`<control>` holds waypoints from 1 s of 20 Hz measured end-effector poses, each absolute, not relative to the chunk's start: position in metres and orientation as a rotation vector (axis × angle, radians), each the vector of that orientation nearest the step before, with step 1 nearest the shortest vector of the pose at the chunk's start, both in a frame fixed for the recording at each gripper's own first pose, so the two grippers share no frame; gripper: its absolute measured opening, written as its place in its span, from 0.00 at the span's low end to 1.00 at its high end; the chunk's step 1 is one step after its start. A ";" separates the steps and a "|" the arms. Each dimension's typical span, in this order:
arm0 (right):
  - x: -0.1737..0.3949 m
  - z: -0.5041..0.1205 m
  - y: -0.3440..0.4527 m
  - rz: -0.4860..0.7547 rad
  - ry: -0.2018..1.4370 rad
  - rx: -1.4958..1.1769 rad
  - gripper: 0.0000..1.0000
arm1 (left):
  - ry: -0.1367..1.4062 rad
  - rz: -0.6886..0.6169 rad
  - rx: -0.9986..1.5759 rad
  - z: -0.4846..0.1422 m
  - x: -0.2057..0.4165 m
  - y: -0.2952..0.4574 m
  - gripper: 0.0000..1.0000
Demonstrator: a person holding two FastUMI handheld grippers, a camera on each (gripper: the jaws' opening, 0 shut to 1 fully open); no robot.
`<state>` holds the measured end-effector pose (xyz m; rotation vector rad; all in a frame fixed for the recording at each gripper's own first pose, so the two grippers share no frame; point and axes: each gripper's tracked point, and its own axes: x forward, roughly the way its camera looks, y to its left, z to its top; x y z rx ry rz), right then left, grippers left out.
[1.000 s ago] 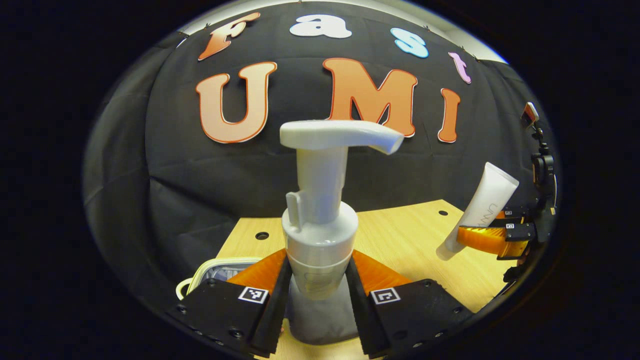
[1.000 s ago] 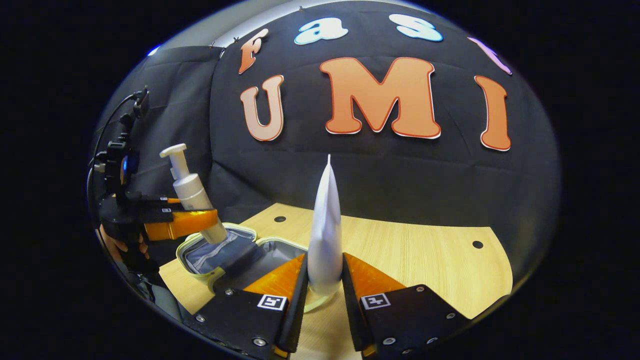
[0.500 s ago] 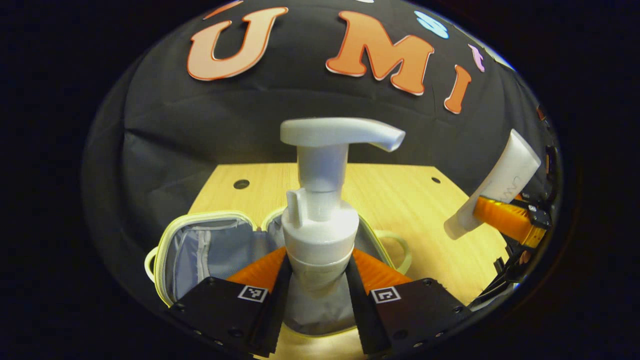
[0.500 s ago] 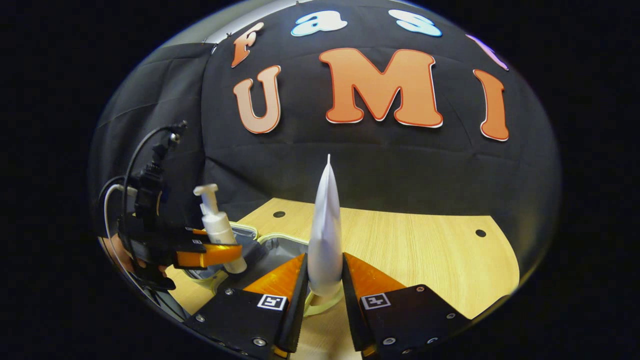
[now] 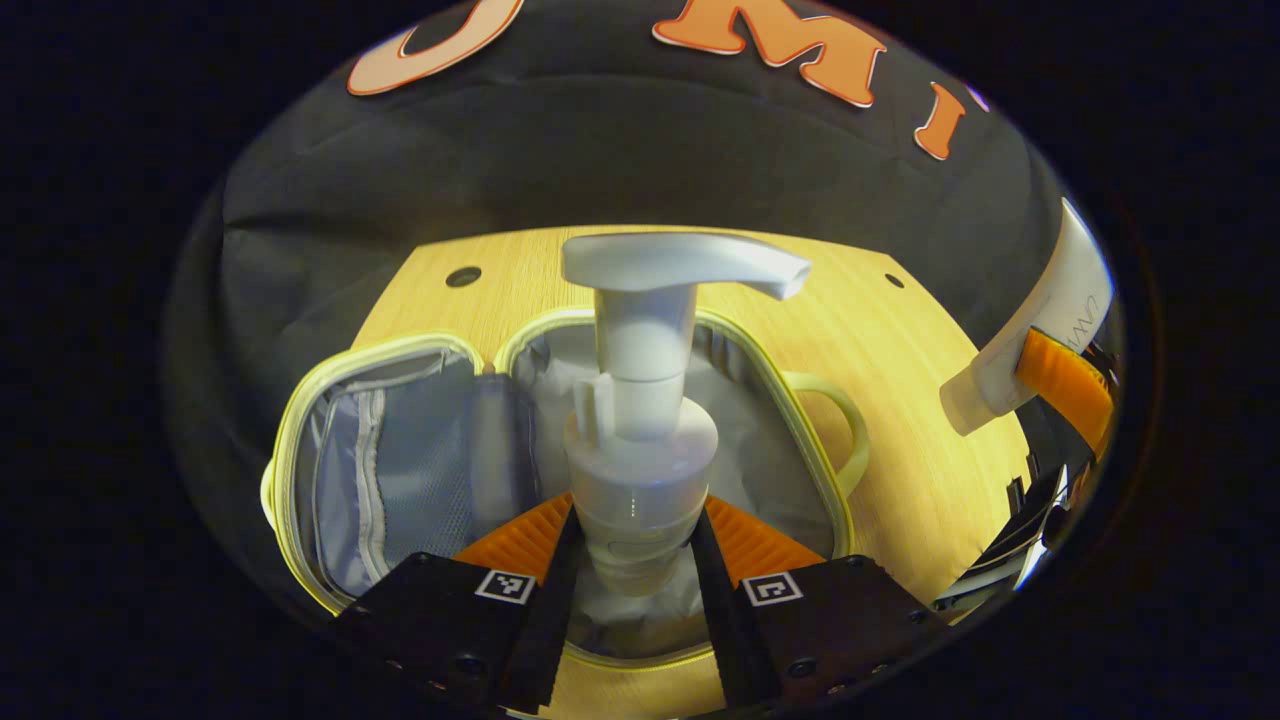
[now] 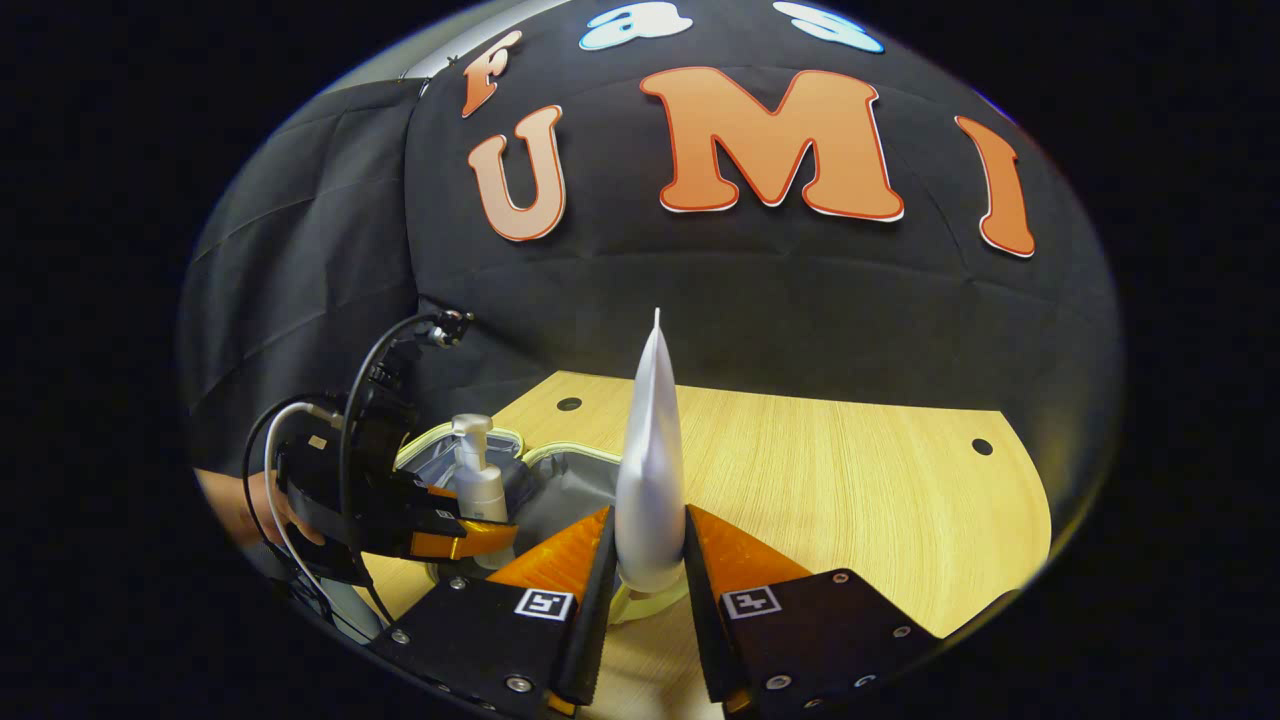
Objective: First open the suitcase, pack the skin care products into it, and then close the suitcase.
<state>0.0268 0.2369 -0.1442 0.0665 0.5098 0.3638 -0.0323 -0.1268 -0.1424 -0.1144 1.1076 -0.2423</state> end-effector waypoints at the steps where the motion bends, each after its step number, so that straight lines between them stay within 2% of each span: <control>1: 0.029 -0.145 0.237 0.373 0.512 0.074 0.40 | 1.135 -0.238 -0.114 -0.145 -0.035 -0.128 0.60; 8: 0.038 -0.157 0.230 0.411 0.531 0.079 0.40 | 1.328 -0.152 -0.131 -0.180 -0.054 -0.129 0.60; 13: 0.042 -0.165 0.223 0.413 0.549 0.092 0.40 | 1.349 -0.082 -0.051 -0.199 -0.038 -0.121 0.63; 20: 0.045 -0.173 0.219 0.418 0.571 0.090 0.40 | 1.383 0.014 -0.112 -0.224 -0.042 -0.124 0.61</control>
